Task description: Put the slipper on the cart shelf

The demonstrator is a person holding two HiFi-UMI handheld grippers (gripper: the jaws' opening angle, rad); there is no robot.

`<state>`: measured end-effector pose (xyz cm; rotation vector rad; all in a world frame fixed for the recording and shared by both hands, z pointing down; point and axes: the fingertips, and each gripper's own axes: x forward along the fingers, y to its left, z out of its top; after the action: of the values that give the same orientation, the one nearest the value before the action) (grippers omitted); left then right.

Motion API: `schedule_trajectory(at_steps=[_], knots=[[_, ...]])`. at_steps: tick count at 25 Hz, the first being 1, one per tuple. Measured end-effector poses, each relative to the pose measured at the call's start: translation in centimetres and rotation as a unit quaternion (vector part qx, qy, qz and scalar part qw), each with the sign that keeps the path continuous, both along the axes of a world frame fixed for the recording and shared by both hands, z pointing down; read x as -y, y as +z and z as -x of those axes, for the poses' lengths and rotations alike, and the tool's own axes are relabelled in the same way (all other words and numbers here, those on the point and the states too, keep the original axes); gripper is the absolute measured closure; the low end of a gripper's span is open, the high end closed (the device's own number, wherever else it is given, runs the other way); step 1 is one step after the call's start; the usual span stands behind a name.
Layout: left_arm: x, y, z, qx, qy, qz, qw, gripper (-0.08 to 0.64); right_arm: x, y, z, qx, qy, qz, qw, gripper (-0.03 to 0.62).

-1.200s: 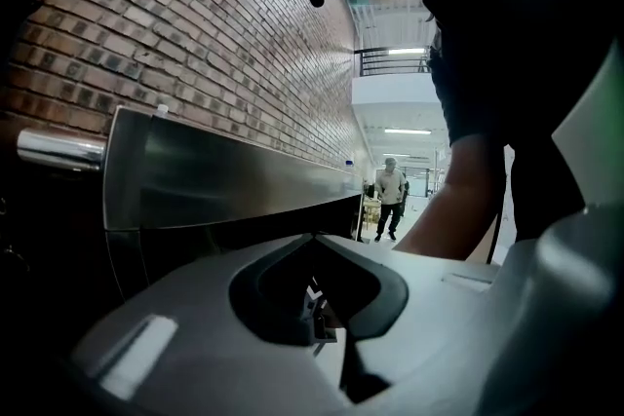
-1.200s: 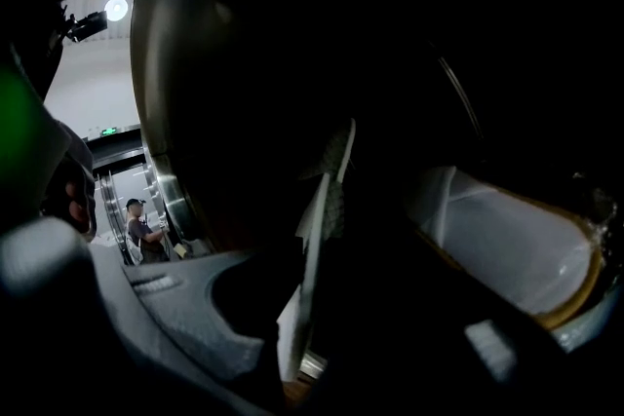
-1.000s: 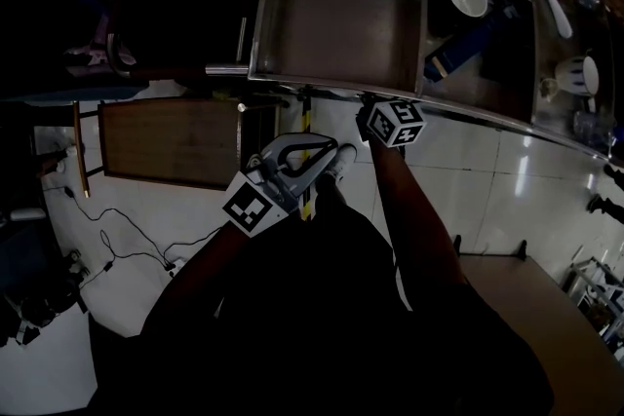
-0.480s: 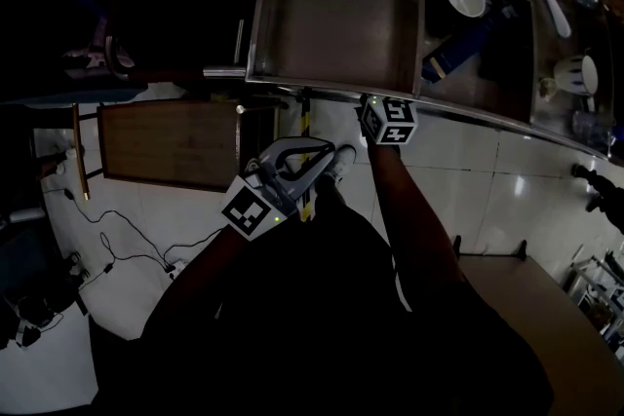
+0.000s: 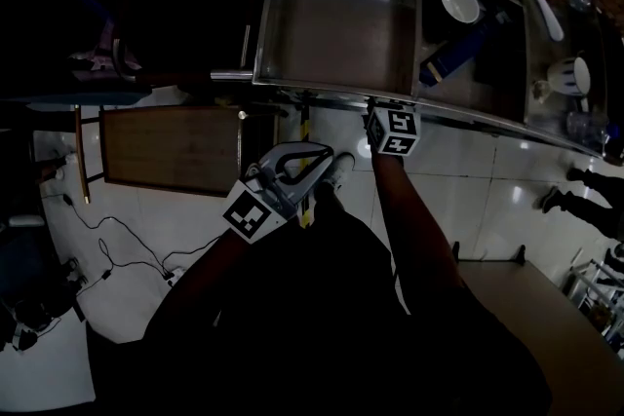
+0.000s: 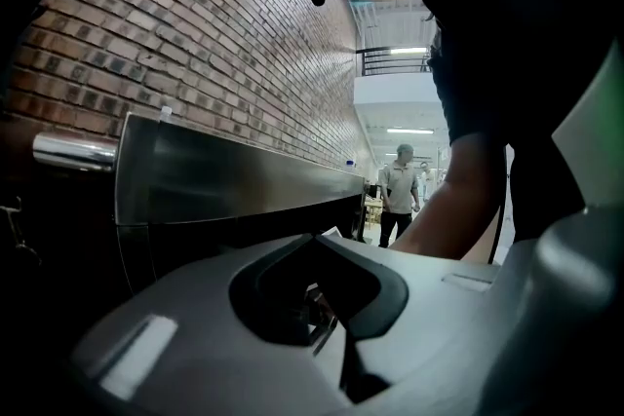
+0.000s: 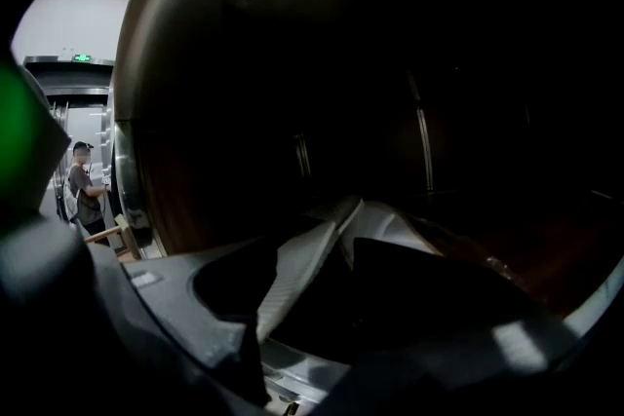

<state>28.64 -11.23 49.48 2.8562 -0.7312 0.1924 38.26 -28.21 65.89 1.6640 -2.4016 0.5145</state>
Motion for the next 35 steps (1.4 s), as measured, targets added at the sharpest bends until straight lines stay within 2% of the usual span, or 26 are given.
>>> schedule_trajectory(at_steps=[5,10,17,23,26,32,35], knots=[[0.0,-0.5,0.7,-0.002,-0.007,-0.004,1.0000,0.557,-0.8,-1.6,-0.5,-0.005,-0.007,-0.012,1.000,0.357],[-0.2,-1.1,1.3,0.002,-0.018,-0.007,0.9998,0.557,-3.2,-2.9,-0.2,-0.009,-0.042,-0.011,0.999,0.357],[-0.8,-1.8,1.7,0.018,-0.036,-0.023,0.9989,0.557,-7.8,-4.5,2.4,-0.010,-0.130,-0.024,0.991,0.357],[-1.2,-2.3,2.4,0.025,-0.056,-0.020,0.9979,0.555,-10.6,-8.2,4.6,0.013,-0.187,-0.058,0.981,0.369],[-1.4,-2.5,2.4,0.026,-0.056,-0.022,0.9978,0.557,-11.5,-10.4,5.2,0.019,-0.206,-0.082,0.975,0.414],[-1.5,-3.2,1.7,0.024,-0.048,-0.034,0.9979,0.555,-12.9,-13.5,5.2,0.026,-0.230,-0.104,0.967,0.589],[-1.5,-3.7,1.4,0.020,-0.049,-0.042,0.9977,0.557,-13.9,-14.5,5.1,0.021,-0.243,-0.108,0.964,0.592]])
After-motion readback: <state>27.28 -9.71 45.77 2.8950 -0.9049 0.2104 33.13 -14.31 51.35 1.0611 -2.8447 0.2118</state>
